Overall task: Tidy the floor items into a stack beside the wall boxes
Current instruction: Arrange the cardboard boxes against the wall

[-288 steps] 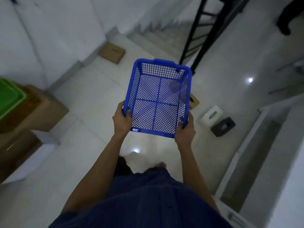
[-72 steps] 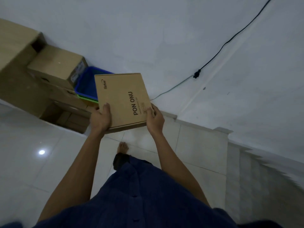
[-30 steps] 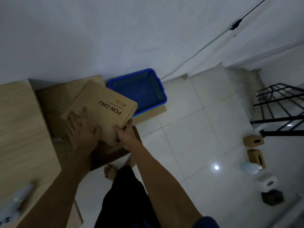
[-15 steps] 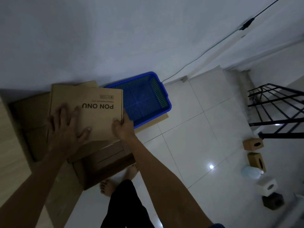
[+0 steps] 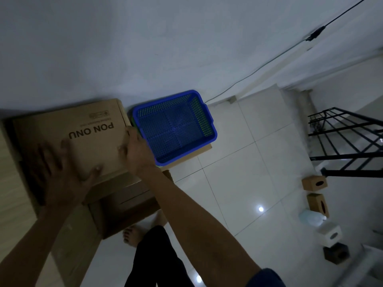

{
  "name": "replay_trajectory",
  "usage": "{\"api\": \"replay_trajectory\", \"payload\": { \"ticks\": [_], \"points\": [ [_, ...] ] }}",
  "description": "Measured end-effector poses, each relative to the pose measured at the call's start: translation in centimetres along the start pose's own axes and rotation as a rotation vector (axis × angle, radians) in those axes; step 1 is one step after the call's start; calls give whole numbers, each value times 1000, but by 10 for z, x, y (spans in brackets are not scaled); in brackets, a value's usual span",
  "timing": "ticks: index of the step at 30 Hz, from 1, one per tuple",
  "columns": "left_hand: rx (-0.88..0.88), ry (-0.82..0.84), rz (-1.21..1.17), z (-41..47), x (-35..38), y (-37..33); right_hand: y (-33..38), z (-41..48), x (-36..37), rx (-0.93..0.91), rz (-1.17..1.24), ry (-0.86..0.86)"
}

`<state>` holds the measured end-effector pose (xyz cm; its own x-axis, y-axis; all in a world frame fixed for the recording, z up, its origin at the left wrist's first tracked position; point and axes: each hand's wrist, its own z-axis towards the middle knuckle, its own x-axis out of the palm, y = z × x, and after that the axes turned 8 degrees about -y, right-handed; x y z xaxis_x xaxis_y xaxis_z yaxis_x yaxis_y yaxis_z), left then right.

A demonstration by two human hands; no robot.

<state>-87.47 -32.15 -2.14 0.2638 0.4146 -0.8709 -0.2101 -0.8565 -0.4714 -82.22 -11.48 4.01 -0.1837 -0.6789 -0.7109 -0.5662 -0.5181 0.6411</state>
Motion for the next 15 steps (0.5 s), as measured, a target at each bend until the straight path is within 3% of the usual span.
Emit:
{"api": "replay_trajectory", "payload": {
  "ticks": [5,15],
  "points": [
    [5,5,38,0,-2,-11,4,-26,28,-210,-368,49],
    [-6,1,-43,6,-2,-4,3,-26,27,-232,-365,119]
  ]
}}
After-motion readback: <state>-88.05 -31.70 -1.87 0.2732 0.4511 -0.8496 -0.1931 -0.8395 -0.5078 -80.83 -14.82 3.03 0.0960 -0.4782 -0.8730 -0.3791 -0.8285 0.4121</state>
